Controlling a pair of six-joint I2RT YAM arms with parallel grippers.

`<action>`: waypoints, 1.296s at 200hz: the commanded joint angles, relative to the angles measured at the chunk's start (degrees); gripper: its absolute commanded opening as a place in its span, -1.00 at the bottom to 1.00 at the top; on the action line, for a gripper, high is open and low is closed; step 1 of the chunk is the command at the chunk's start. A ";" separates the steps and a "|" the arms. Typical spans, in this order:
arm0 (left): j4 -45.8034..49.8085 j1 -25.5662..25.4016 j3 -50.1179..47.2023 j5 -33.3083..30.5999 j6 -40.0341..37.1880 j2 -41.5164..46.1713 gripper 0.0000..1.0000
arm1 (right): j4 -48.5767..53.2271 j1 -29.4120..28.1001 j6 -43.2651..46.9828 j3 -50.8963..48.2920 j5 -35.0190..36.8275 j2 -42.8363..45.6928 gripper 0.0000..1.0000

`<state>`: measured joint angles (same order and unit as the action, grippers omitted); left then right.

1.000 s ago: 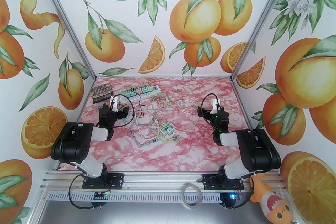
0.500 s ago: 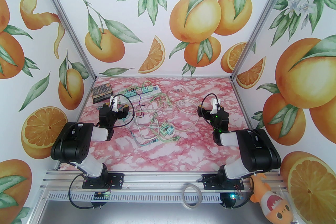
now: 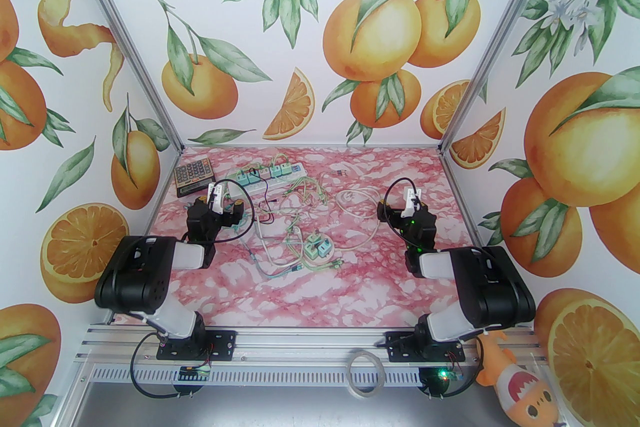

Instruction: Pull the plug off the socket

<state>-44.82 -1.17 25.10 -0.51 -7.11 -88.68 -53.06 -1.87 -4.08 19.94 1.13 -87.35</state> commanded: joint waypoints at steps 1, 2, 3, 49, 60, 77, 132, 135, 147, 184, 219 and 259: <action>16.38 0.29 7.64 -2.53 3.44 10.08 1.00 | 6.30 -0.50 -2.05 1.35 6.07 6.63 1.00; 17.24 0.29 8.01 -2.55 3.65 10.45 1.00 | 6.83 -0.50 -2.10 1.42 6.25 6.91 1.00; 18.02 0.33 8.37 -2.64 3.85 10.85 1.00 | 7.27 -0.50 -2.13 1.51 6.43 7.23 1.00; 54.21 0.79 29.25 -9.84 19.10 19.33 1.00 | 34.76 0.65 -19.04 10.03 16.51 22.23 1.00; 61.80 1.73 34.00 -8.52 22.20 19.34 1.00 | 40.11 0.68 -24.21 12.17 17.42 24.13 1.00; 67.05 2.31 37.25 -4.69 23.50 20.07 1.00 | 45.03 0.81 -28.30 14.59 17.72 26.29 1.00; 71.54 -1.12 35.63 3.79 24.42 26.15 1.00 | 54.93 0.36 -27.47 22.23 4.36 26.97 1.00; 71.76 -1.65 35.40 3.69 24.41 26.40 1.00 | 55.63 0.25 -27.33 22.64 3.62 26.97 1.00; 72.54 -3.73 34.49 3.38 24.38 27.13 1.00 | 59.18 -1.23 -26.08 24.32 2.05 26.80 1.00; 72.85 -11.53 30.28 1.38 25.94 28.81 1.00 | 67.92 -13.26 -19.79 25.81 4.83 27.45 1.00; 72.94 -19.74 26.05 -2.65 30.11 28.60 0.99 | 75.19 -22.37 -17.22 25.00 4.44 28.19 1.00; 73.41 -28.09 25.01 -9.23 34.27 26.78 1.00 | 78.29 -33.56 -16.23 22.02 7.05 29.87 1.00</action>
<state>28.23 -25.34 50.70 -4.21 23.66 -61.39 20.45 -30.65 -22.24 43.86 6.17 -59.09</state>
